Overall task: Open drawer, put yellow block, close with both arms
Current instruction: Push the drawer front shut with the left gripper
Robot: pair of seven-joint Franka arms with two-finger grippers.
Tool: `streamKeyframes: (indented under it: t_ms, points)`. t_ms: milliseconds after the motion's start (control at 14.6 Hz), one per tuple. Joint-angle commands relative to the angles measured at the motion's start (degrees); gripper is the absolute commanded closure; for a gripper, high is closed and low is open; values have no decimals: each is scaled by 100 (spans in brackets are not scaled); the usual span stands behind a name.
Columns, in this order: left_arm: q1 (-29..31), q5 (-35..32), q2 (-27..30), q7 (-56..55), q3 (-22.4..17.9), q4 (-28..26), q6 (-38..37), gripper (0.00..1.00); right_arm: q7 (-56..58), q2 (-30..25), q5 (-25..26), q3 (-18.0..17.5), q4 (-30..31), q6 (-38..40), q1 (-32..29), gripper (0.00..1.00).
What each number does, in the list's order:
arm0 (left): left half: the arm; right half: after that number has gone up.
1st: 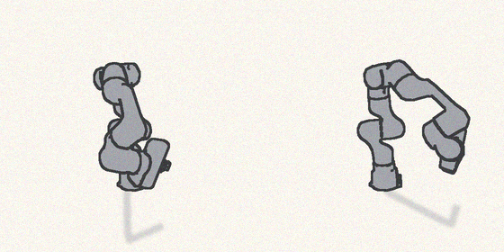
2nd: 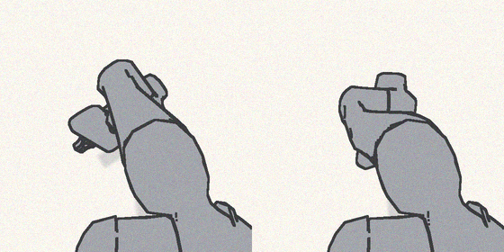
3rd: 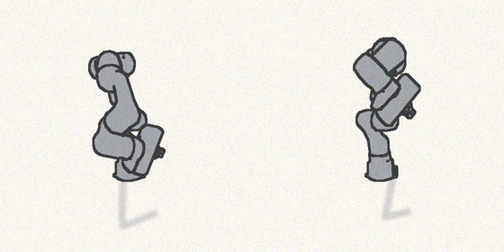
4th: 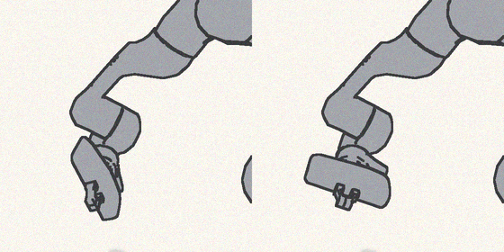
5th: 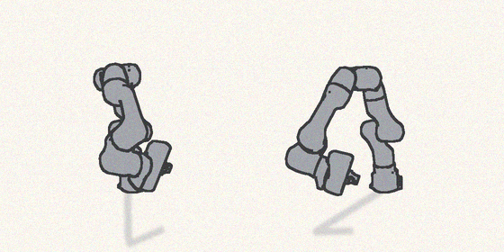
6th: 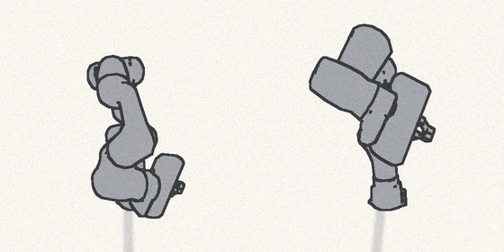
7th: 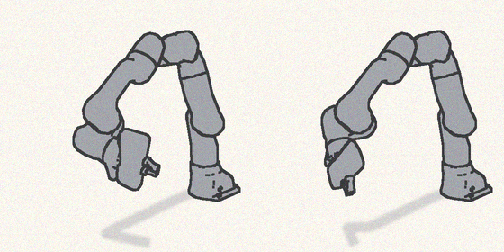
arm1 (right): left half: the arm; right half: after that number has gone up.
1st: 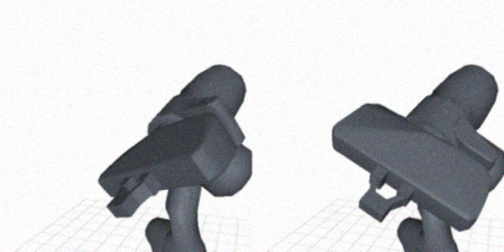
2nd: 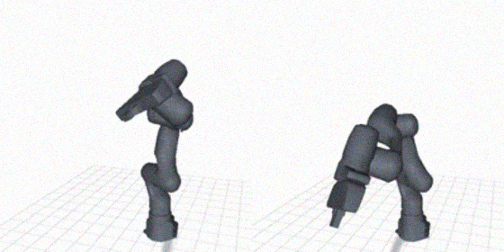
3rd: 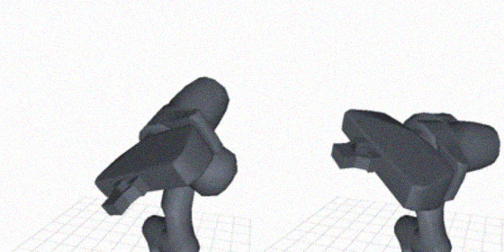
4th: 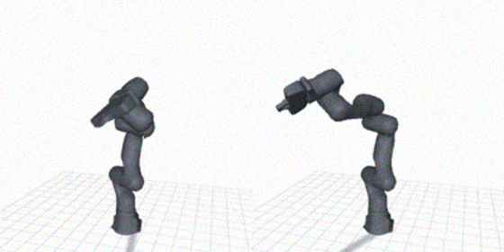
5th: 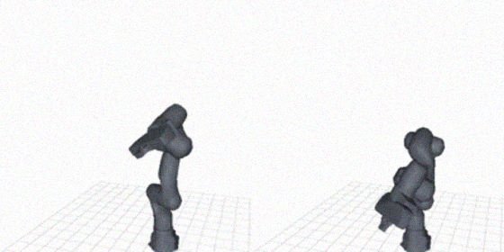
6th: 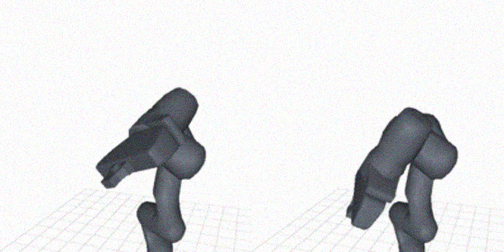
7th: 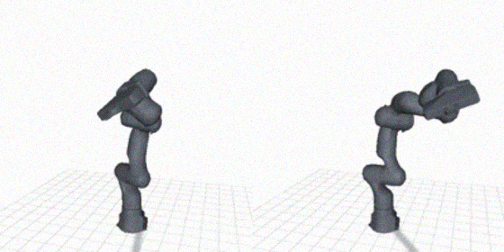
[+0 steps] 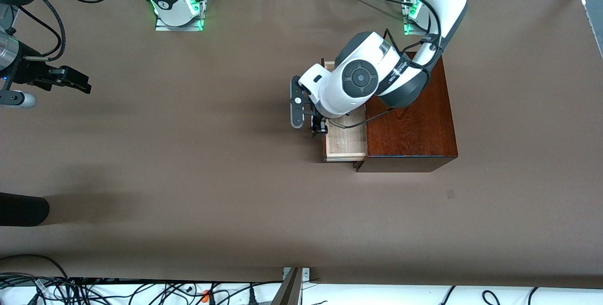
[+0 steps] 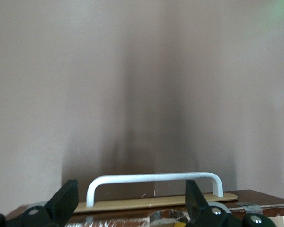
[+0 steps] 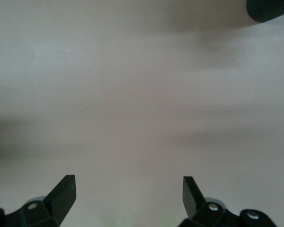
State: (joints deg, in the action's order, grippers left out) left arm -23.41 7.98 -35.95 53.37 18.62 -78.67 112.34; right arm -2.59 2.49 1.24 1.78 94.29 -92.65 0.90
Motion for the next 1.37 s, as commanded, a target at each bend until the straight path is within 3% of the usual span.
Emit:
streamKeyframes:
  t_ms: [0,684,1299]
  points:
    - [-356,-200,71,209,-43,-262,86,0,13,-82,95,-82,-7,-8,-72,0]
    - [-595,-1122,71,112,-34,-877,315,0,-58,-20,-123,-64,-95,-61,-81,0]
    - [-147,-1132,273,182,-87,-878,-527,0,-40,-3,-256,-82,-112,-113,-72,0]
